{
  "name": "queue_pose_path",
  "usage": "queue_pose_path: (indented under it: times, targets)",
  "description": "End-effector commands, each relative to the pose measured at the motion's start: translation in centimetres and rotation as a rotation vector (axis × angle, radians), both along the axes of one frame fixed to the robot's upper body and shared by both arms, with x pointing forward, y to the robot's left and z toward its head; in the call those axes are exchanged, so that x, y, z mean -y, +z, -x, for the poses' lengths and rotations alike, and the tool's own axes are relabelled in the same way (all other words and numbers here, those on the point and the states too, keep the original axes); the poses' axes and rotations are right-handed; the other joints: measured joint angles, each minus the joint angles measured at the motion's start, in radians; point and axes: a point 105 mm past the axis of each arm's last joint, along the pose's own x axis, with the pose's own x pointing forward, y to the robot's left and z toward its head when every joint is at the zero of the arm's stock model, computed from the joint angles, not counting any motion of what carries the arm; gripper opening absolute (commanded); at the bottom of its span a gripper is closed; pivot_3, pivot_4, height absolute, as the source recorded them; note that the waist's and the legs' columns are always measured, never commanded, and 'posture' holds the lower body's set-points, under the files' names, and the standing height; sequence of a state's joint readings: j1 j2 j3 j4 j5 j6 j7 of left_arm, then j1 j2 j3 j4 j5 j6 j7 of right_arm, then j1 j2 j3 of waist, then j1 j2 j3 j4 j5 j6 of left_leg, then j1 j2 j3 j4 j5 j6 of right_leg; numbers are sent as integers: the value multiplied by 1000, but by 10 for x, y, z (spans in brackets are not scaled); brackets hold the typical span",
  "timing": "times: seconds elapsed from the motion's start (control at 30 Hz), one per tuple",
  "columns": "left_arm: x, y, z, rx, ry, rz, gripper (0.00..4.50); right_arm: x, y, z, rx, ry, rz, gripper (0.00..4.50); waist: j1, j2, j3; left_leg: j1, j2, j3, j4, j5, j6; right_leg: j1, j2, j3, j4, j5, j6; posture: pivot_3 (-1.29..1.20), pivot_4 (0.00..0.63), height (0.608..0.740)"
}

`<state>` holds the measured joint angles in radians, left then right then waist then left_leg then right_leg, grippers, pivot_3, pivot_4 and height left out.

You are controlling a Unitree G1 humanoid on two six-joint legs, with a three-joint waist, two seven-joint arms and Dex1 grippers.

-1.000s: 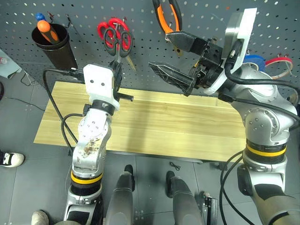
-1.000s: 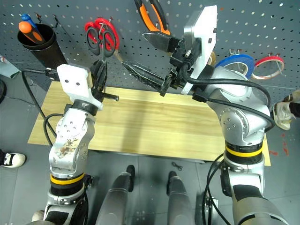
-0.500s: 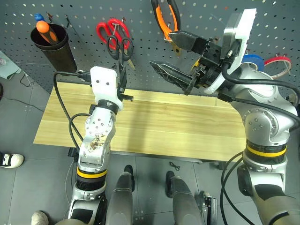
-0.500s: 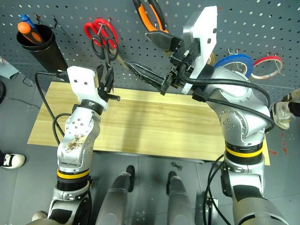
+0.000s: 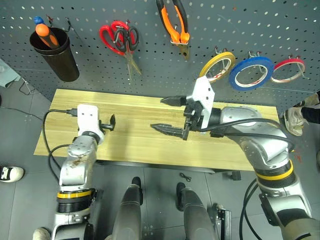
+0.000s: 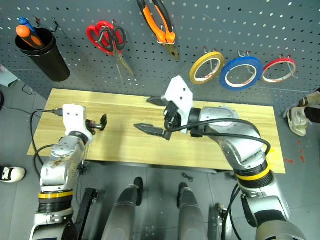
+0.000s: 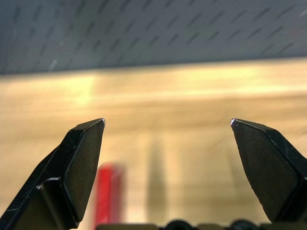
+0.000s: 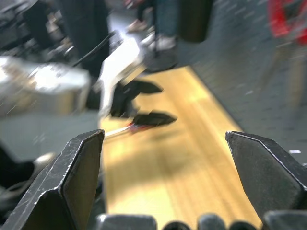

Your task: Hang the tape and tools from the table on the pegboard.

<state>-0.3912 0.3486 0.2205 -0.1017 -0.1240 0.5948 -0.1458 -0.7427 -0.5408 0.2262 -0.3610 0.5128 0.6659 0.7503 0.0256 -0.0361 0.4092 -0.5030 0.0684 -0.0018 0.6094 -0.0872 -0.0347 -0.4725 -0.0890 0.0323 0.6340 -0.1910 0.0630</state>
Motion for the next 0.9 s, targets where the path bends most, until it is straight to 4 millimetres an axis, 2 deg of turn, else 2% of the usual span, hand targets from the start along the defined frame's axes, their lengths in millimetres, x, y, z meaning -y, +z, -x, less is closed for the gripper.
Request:
queue_pose_path:
  times: [0.03, 0.27, 0.53, 0.63, 0.83, 0.9]
  targets:
    - [-21, -8, -7, -118, -14, 52, 4478, -13, 6, 6, 54, 43, 18, 4500, 3, 0, 0, 0, 0, 0, 0, 0, 0, 0, 0, 0, 0, -1, 2, 105, 425, 740]
    - [-54, -30, -17, -280, 23, 33, 4478, -17, 11, 1, 69, 28, 34, 4500, 2, 0, 0, 0, 0, 0, -1, 0, 0, 0, 0, 0, 0, 1, -1, 82, 448, 740]
    - [-43, -58, -17, -360, -45, 119, 4478, -18, 12, 0, 62, 19, 37, 4500, 1, 0, 1, 0, 0, 0, -1, 0, 0, 0, 0, 0, 1, 1, -2, 75, 463, 740]
    - [-46, -62, -17, -376, -28, 116, 3626, -18, 12, -1, 57, 15, 37, 4500, 0, 0, 1, 0, 0, 0, -1, 0, 0, 0, 0, 0, 1, 1, -2, 75, 462, 740]
    - [-48, -61, -14, -382, -18, 119, 741, -16, 12, -3, 59, 11, 39, 4500, -1, 0, 1, 2, 0, 0, -1, 0, 0, 0, 0, 0, 4, 0, -3, 88, 453, 740]
    - [-47, -56, -14, -358, -24, 116, 714, -15, 12, -4, 64, 10, 38, 4500, 0, 0, 1, 2, 0, 0, -1, 0, 0, 0, 0, 0, 5, -1, -3, 93, 444, 740]
